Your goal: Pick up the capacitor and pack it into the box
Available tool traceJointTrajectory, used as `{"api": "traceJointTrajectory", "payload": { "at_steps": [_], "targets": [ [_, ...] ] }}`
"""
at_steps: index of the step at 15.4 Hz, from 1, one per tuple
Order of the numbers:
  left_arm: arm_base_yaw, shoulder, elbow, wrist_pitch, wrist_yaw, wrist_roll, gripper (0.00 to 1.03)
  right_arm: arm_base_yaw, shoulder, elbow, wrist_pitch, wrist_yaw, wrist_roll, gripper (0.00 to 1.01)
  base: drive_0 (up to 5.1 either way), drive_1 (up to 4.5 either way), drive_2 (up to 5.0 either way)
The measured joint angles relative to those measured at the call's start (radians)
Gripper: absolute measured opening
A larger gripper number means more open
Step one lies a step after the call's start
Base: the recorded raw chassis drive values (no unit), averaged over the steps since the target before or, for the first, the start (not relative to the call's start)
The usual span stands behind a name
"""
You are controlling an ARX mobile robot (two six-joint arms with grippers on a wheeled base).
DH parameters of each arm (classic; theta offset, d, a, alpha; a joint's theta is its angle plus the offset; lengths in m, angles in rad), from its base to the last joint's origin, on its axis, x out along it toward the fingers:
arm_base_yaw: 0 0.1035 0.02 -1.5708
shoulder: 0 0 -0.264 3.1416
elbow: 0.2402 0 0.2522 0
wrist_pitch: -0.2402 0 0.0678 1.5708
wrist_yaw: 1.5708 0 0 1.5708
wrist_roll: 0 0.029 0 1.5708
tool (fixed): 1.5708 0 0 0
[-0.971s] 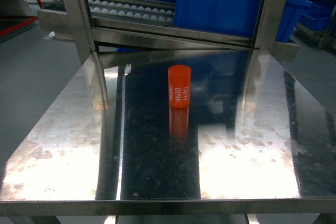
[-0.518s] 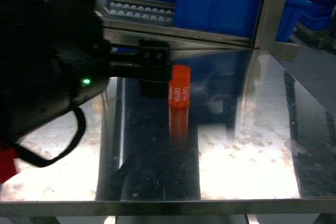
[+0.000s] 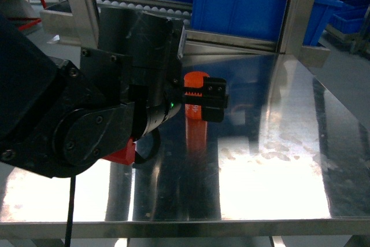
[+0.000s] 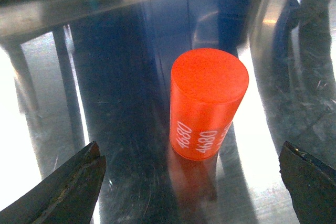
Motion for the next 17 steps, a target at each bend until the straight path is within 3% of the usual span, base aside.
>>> {"api": "traceJointTrajectory", "payload": {
  "at_steps": [8, 9, 13, 14, 17],
  "targets": [
    [0.01, 0.308, 0.409, -0.145, 0.011, -0.003, 0.98, 0.0, 0.0, 0.0, 0.0, 0.0, 0.0, 0.98, 0.0, 0.0, 0.0],
    [0.013, 0.32, 0.439, -0.166, 0.01, -0.005, 0.95, 0.0, 0.0, 0.0, 0.0, 0.0, 0.0, 0.98, 0.0, 0.0, 0.0],
    [0.027, 0.334, 0.467, -0.192, 0.004, -0.023, 0.5, 0.0, 0.0, 0.0, 0.0, 0.0, 0.0, 0.98, 0.0, 0.0, 0.0],
    [0.029, 0.334, 0.467, -0.19, 0.005, -0.03, 0.44, 0.0, 0.0, 0.0, 0.0, 0.0, 0.0, 0.98, 0.0, 0.0, 0.0],
    [0.037, 0.26, 0.344, -0.129, -0.025, -0.068, 0.44, 0.0, 0.0, 0.0, 0.0, 0.0, 0.0, 0.98, 0.0, 0.0, 0.0]
  ]
}}
